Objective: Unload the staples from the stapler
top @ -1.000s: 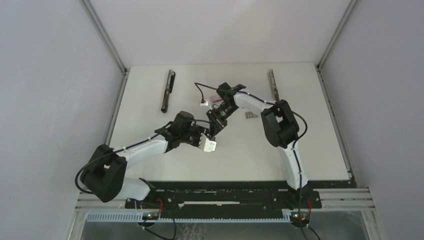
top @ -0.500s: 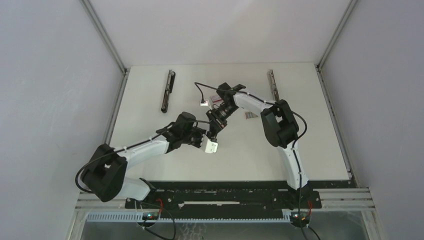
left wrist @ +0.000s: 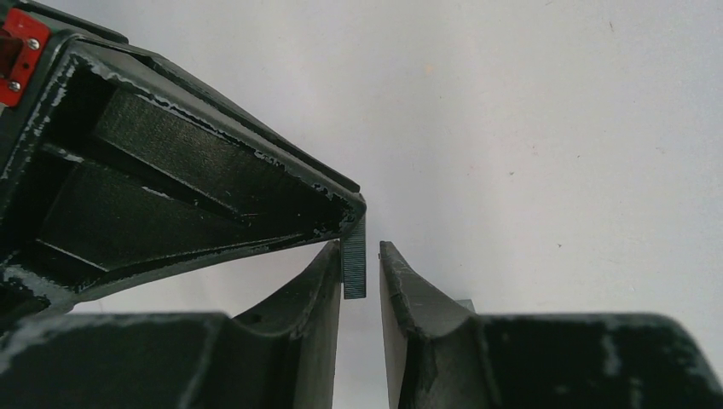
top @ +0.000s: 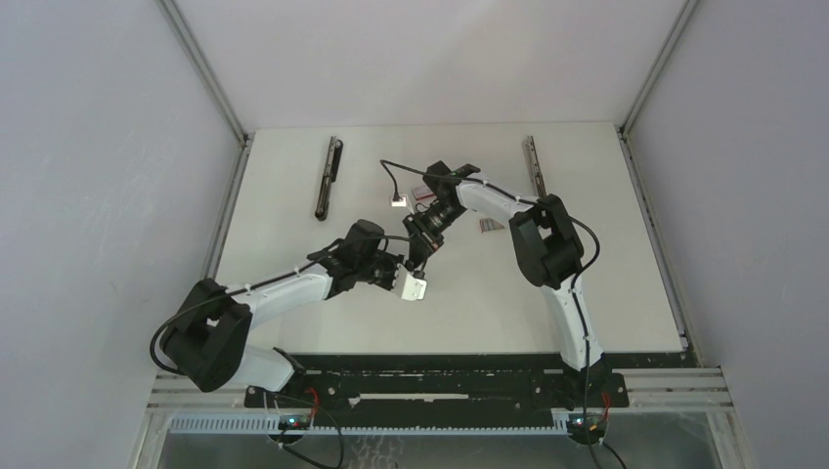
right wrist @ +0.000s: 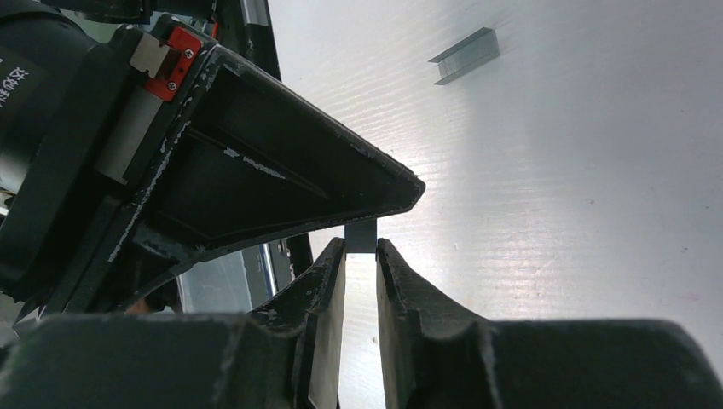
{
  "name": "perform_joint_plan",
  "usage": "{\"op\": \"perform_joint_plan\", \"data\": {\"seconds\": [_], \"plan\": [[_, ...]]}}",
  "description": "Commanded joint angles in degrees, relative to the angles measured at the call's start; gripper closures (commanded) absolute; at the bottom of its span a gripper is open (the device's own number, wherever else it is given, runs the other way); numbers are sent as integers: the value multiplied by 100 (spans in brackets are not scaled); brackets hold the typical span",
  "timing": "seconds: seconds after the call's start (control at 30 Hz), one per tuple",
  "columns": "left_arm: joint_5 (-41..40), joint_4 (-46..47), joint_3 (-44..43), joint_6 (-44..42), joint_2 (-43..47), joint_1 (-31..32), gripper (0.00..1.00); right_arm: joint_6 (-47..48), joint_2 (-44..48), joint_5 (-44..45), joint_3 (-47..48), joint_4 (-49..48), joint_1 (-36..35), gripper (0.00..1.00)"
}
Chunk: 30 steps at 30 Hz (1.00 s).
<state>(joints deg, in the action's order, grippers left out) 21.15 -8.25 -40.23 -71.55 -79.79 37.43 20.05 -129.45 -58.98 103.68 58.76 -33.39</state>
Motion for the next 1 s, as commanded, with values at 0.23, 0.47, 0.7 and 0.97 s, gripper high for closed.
{"op": "perform_joint_plan", "data": {"seconds": [0.23, 0.47, 0.7, 0.97], "plan": [[30, 104, -275, 114, -19, 63, 76, 136, -76, -156, 275, 137, 25, 79], [34, 104, -283, 132, -13, 71, 79, 140, -98, -158, 284, 144, 25, 78], [43, 104, -292, 156, -8, 80, 81, 137, -112, -153, 284, 146, 24, 78], [47, 104, -290, 175, -10, 89, 83, 142, -111, -124, 293, 153, 25, 76]]}}
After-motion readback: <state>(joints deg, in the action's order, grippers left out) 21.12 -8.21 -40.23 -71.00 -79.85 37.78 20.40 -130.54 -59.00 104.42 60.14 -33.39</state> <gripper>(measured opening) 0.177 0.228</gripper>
